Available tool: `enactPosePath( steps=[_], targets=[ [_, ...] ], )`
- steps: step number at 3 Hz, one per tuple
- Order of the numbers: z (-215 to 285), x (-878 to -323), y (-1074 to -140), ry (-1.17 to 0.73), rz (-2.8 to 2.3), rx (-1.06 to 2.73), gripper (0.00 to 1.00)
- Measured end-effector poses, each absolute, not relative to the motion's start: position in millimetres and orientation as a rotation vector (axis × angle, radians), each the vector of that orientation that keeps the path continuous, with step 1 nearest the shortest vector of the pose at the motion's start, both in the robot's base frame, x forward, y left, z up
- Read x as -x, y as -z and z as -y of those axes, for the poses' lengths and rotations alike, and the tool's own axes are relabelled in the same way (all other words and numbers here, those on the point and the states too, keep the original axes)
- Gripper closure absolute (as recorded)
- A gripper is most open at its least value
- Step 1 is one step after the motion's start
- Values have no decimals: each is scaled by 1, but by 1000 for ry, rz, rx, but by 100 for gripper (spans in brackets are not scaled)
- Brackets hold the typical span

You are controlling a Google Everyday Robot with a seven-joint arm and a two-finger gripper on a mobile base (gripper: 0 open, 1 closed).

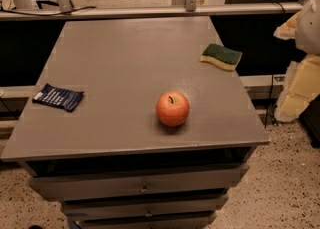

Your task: Pick apple

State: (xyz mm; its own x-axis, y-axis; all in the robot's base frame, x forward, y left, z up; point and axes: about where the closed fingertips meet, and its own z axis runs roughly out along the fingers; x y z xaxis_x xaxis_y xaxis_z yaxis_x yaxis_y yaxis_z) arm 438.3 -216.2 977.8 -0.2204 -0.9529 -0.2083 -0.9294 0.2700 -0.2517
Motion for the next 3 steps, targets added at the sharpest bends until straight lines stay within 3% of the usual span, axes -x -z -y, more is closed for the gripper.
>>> enactPosePath(
  steps=[1, 3],
  targets=[
    [216, -438, -978, 104, -2227, 1721, 0],
    [159, -453, -937, -221, -2091, 1641, 0]
  ],
)
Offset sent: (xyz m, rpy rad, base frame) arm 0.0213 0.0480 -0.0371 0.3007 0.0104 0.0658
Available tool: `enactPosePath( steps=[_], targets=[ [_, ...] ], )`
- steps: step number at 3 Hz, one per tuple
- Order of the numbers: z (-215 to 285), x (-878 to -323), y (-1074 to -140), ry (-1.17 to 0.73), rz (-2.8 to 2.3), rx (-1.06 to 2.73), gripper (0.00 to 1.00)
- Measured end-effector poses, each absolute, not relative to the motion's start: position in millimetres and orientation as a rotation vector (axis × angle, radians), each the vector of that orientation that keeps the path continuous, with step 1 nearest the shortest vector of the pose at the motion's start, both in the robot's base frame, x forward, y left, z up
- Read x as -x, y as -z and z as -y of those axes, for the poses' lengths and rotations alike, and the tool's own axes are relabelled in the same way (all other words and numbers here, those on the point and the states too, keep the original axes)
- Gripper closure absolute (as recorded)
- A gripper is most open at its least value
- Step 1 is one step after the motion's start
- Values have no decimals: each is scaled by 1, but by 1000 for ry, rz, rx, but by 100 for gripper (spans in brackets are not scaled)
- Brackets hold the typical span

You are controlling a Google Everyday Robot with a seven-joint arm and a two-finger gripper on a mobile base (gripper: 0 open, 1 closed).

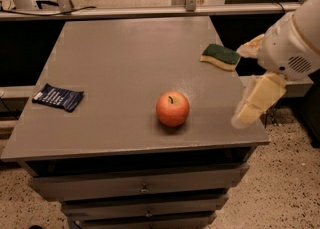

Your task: Pick apple

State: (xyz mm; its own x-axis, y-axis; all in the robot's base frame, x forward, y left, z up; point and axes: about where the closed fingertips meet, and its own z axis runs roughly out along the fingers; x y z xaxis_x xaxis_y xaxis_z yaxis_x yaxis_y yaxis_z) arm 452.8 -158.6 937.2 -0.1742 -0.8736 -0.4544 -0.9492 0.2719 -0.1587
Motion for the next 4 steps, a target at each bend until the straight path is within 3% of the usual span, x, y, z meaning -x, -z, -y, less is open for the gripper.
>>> enactPosePath(
  steps=[2, 4],
  targets=[
    [80, -448, -877, -607, -1915, 1529, 0],
    [34, -461, -851, -762, -1770, 1434, 0]
  ],
)
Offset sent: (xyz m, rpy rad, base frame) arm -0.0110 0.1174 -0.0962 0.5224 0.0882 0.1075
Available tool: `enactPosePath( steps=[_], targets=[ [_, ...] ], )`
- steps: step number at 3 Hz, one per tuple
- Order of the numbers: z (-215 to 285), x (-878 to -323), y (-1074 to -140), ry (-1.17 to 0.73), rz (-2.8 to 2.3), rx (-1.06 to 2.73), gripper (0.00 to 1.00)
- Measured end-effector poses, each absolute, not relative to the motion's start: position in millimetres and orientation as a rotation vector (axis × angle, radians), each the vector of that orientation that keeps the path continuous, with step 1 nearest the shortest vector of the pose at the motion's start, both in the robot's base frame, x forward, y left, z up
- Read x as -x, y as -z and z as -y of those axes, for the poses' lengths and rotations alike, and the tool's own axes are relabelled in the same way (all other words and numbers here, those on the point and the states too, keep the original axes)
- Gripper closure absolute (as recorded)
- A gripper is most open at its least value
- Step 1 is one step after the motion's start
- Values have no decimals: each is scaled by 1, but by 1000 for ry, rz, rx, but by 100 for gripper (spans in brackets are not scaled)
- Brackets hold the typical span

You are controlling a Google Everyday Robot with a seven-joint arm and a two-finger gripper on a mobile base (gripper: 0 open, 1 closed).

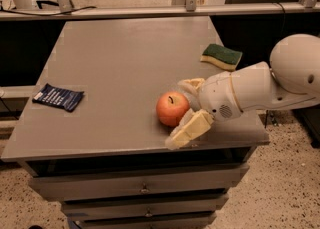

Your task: Pick apple

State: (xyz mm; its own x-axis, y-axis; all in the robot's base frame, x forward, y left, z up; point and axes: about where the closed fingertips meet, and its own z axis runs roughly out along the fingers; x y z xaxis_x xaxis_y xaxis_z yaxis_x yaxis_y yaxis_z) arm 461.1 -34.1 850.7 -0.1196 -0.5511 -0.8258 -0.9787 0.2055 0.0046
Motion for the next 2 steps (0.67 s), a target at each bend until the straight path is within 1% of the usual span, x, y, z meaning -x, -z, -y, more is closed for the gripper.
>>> enactPosePath(
  steps=[1, 2],
  targets=[
    [24, -471, -848, -784, -1738, 1399, 16],
    [23, -476, -846, -788, -1728, 1369, 39]
  ],
)
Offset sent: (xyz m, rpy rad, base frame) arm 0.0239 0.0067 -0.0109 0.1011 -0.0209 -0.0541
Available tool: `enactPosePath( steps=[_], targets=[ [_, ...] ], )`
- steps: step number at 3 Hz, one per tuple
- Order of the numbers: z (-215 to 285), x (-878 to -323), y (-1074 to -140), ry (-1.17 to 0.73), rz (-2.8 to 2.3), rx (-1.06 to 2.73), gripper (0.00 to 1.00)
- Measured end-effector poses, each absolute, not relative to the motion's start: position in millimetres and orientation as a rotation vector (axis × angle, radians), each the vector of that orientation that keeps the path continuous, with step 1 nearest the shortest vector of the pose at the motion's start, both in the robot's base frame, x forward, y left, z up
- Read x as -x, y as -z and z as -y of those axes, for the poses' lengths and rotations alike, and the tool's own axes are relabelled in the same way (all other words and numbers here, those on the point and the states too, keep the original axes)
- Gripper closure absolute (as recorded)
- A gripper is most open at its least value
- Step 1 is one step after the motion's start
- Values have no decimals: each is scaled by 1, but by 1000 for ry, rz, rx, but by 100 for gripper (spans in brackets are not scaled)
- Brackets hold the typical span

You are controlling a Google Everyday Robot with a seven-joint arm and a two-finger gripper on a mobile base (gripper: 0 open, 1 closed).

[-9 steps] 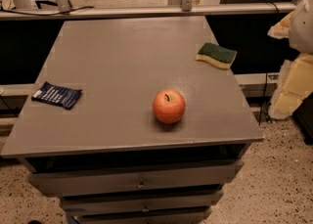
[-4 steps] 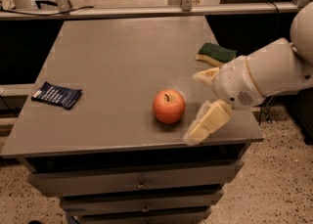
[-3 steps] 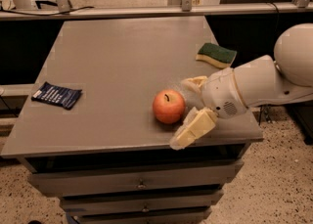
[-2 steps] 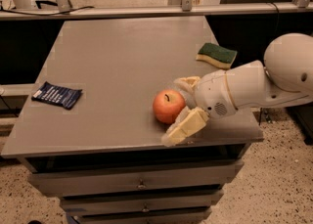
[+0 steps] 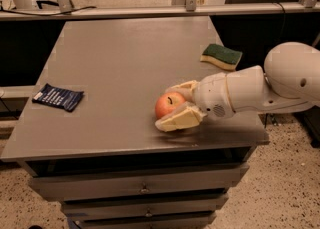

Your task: Pick apple

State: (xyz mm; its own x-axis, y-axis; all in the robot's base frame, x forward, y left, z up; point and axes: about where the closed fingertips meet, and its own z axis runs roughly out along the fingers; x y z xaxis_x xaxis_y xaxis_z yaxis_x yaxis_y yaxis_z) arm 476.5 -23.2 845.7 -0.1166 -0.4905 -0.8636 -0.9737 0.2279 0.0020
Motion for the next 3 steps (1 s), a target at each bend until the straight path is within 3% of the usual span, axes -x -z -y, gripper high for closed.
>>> enactPosePath(
  steps=[2, 3],
  targets=[
    [31, -491, -857, -797, -1709, 1299, 85],
    [33, -506, -892, -814, -1668, 1235, 100]
  ],
)
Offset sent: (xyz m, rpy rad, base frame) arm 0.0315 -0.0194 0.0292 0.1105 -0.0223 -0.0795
